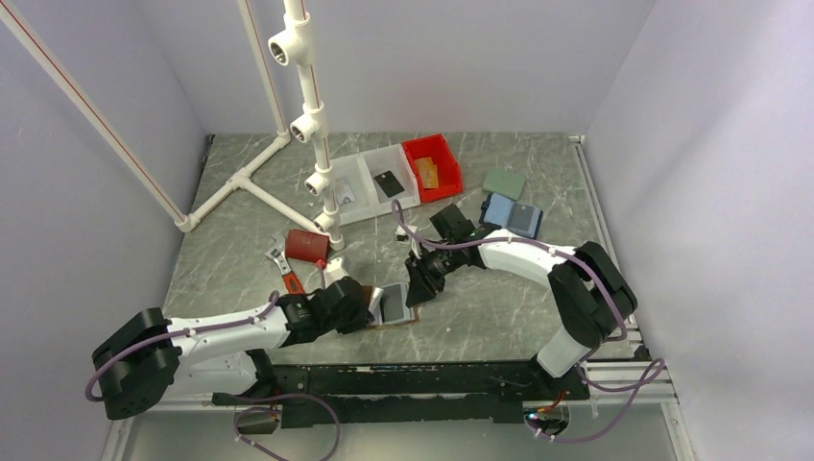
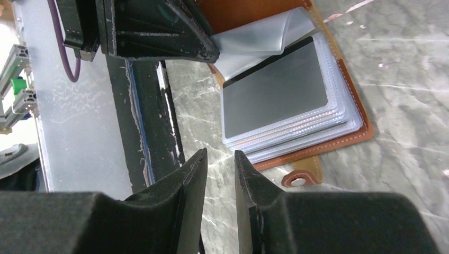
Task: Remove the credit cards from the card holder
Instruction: Remove the card holder.
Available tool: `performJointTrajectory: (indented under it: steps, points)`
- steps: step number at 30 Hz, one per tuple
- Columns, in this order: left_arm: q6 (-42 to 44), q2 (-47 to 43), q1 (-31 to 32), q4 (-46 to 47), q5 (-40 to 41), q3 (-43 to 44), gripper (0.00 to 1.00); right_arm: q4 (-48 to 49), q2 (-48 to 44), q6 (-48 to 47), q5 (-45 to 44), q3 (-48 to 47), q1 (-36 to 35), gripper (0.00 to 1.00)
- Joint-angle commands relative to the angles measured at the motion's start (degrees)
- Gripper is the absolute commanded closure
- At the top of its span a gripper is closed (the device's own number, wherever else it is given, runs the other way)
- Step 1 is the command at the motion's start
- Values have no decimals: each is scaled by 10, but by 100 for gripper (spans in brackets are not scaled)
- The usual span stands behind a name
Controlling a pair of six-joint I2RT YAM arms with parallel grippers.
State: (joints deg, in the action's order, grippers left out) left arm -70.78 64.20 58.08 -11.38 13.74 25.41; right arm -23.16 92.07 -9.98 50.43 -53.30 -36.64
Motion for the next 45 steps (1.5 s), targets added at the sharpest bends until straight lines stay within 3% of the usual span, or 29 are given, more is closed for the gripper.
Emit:
performJointTrajectory:
  steps: [1, 10, 12, 22, 27, 32, 38, 45]
  points:
    - [-8, -18, 0, -82, 39, 19, 83, 39, 17, 37, -30, -4, -25, 72]
    - [8, -57, 0, -166, 73, 32, 59, 40, 40, 49, -75, -13, -44, 72]
    - [17, -60, 0, -184, 82, 41, 58, 35, 48, 47, -87, -17, -46, 72]
    - [108, -79, 0, -172, 80, 97, 65, 26, 51, 37, -108, -24, -54, 78]
    - [129, -116, 0, -170, 57, 120, 75, 24, 50, 34, -108, -26, -55, 81]
    - [180, -148, 0, -40, -52, 102, 77, 21, 49, 34, -109, -28, -58, 82]
    - [203, -80, 2, 60, -150, 106, 80, 20, 48, 35, -108, -30, -58, 83]
    - [220, 1, 37, 77, -163, 124, 81, 18, 46, 41, -99, -32, -57, 84]
